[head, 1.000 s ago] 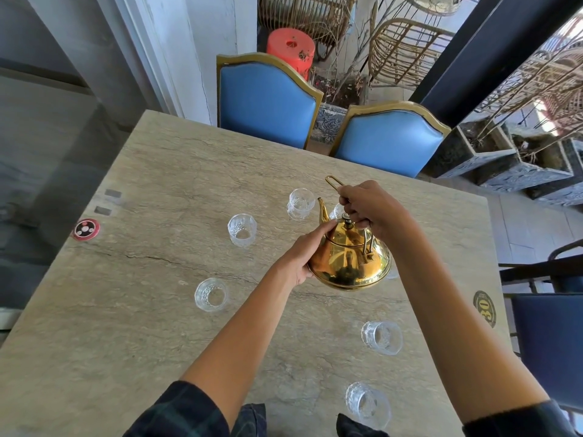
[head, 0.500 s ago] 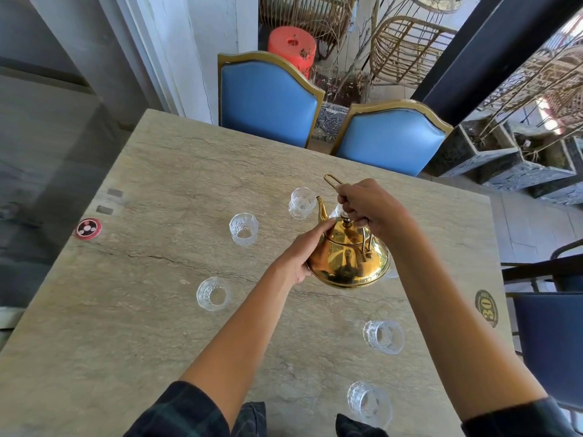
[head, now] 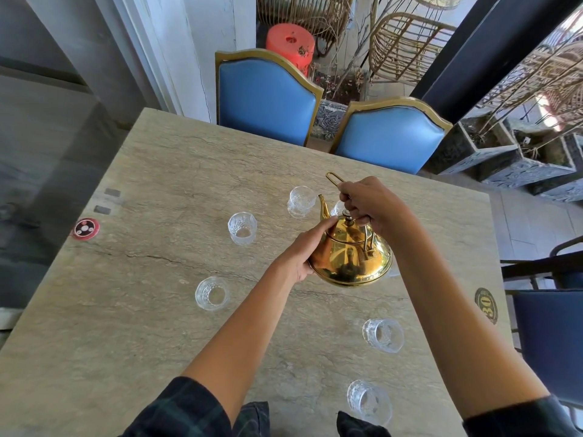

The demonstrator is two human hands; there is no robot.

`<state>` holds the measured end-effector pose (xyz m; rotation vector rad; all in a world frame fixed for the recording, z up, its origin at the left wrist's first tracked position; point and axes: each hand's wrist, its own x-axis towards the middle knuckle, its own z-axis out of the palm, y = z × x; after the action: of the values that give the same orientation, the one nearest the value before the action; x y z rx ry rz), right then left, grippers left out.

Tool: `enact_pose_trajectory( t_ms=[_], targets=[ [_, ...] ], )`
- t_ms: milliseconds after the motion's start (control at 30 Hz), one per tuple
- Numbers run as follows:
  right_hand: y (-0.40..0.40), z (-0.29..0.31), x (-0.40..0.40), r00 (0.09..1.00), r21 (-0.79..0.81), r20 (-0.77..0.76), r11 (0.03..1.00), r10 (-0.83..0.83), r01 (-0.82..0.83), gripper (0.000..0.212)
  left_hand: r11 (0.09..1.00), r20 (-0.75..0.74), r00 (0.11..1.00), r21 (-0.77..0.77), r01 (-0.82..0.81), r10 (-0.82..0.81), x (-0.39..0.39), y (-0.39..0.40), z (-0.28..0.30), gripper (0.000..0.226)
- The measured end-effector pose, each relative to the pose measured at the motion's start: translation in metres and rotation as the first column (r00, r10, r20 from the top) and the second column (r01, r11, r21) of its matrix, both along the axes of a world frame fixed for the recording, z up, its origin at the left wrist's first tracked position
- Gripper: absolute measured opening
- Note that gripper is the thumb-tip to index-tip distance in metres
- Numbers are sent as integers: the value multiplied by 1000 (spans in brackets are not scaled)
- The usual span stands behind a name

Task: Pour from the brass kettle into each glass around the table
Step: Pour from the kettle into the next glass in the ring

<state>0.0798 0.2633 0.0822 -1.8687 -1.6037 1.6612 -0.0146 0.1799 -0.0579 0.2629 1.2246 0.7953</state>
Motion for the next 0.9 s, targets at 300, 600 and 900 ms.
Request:
enact_pose_trajectory(
  t_ms=[300, 600, 900],
  targets=[
    [1, -9, 1, 1000, -7, -19, 1000, -2, 2, 30, 1000, -33, 999, -7, -5, 5, -4, 0, -13, 55],
    [-14, -31, 3, 997, 17, -57, 998, -56, 57, 32, 1000, -42, 999, 14, -4, 5, -21, 3, -32, 41],
    [-48, -36, 6, 985, 90, -127, 988, -114, 125, 33, 987, -106, 988, 131, -95, 109, -23, -17, -45, 80]
  ],
)
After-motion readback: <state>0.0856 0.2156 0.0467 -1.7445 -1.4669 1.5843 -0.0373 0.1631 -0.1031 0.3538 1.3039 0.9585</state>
